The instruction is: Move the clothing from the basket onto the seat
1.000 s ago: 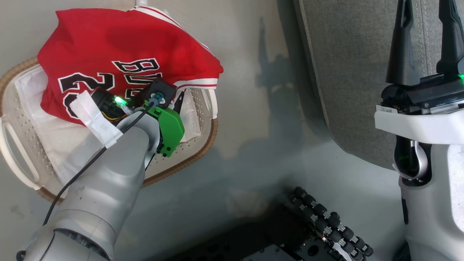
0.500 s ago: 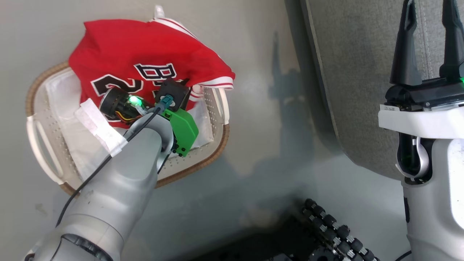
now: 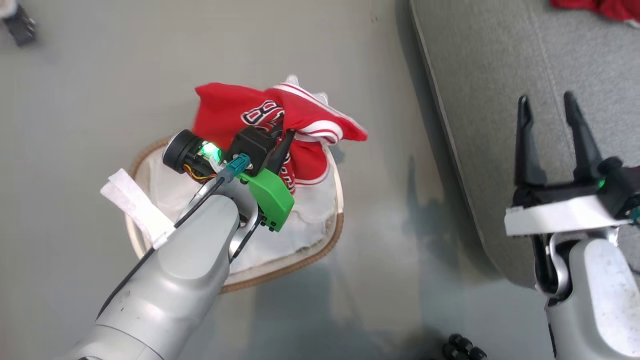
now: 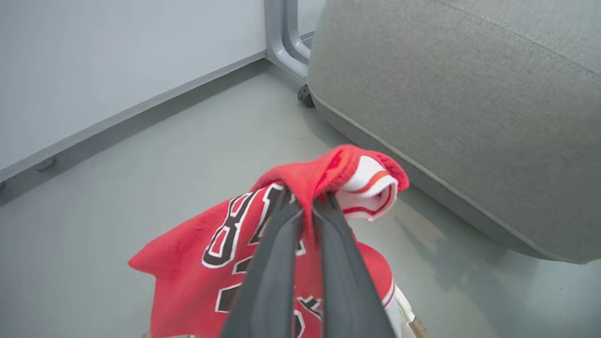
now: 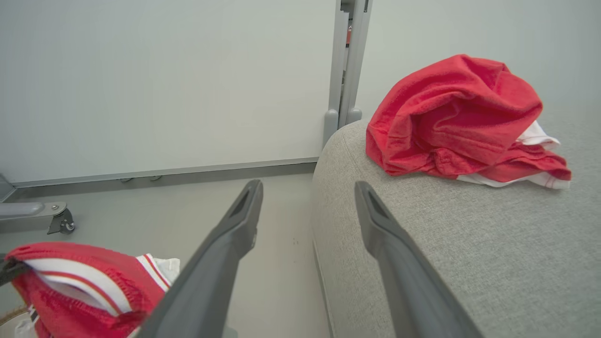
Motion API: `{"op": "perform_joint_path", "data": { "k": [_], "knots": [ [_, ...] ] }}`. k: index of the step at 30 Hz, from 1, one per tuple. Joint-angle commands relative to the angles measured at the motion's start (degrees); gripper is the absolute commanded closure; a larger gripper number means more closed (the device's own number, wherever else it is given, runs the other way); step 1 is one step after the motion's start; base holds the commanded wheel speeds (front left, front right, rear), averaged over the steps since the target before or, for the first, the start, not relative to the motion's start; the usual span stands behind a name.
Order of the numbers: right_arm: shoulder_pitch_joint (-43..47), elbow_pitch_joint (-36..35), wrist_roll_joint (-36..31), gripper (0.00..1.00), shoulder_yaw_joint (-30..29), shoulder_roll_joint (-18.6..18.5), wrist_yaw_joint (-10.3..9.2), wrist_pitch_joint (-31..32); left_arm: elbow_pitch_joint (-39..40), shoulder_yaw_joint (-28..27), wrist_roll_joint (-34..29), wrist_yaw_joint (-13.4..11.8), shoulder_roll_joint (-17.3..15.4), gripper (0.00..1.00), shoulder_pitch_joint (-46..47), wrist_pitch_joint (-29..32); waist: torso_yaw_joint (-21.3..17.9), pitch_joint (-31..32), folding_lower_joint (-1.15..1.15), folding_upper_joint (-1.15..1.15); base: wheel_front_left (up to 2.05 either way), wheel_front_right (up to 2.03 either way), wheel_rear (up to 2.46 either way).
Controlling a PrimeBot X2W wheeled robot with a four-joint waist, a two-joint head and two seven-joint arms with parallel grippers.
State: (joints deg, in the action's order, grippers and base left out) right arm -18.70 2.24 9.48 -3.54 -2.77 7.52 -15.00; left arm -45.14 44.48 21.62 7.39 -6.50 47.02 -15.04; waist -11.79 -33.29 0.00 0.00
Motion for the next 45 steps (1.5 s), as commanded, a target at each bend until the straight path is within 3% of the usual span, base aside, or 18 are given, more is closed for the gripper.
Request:
{"op": "perform_joint_path", "data": {
  "k": [1,9,15,20,34,45],
  "knots": [
    [1.93,1.12,-0.24,0.0,0.12,-0.22,-0.06,-0.28,0.86,0.14,0.71,0.08,-0.67,1.0,-0.47,-0.03,5.43,12.58,0.0,0.0,0.0,0.0,0.0],
    [6.11,6.77,0.6,0.0,3.92,-0.22,-0.06,-0.28,7.13,0.96,4.56,0.11,-4.34,1.0,4.42,3.93,6.43,24.28,0.0,0.0,0.0,0.0,0.0],
    [7.27,9.23,0.23,0.0,7.75,-0.22,-0.06,-0.28,11.3,2.04,6.9,0.11,-8.0,1.0,10.08,7.35,5.83,29.39,0.0,0.0,0.0,0.0,0.0],
    [6.11,10.89,0.49,0.0,11.78,-0.21,-0.06,-0.28,12.56,1.18,9.72,0.11,-9.17,1.0,13.88,8.26,5.52,32.41,0.0,0.0,0.0,0.0,0.0],
    [-3.3,13.29,9.36,0.0,30.07,-0.23,-0.06,-0.28,12.42,3.83,13.37,0.12,-6.58,1.0,16.25,8.11,7.1,34.96,0.0,0.0,0.0,0.0,0.0],
    [-7.91,17.88,12.47,0.0,33.76,-0.22,-0.06,-0.28,15.75,6.28,15.5,0.05,-5.3,1.0,15.34,8.13,8.97,35.65,0.0,0.0,0.0,0.0,0.0]
  ]
}}
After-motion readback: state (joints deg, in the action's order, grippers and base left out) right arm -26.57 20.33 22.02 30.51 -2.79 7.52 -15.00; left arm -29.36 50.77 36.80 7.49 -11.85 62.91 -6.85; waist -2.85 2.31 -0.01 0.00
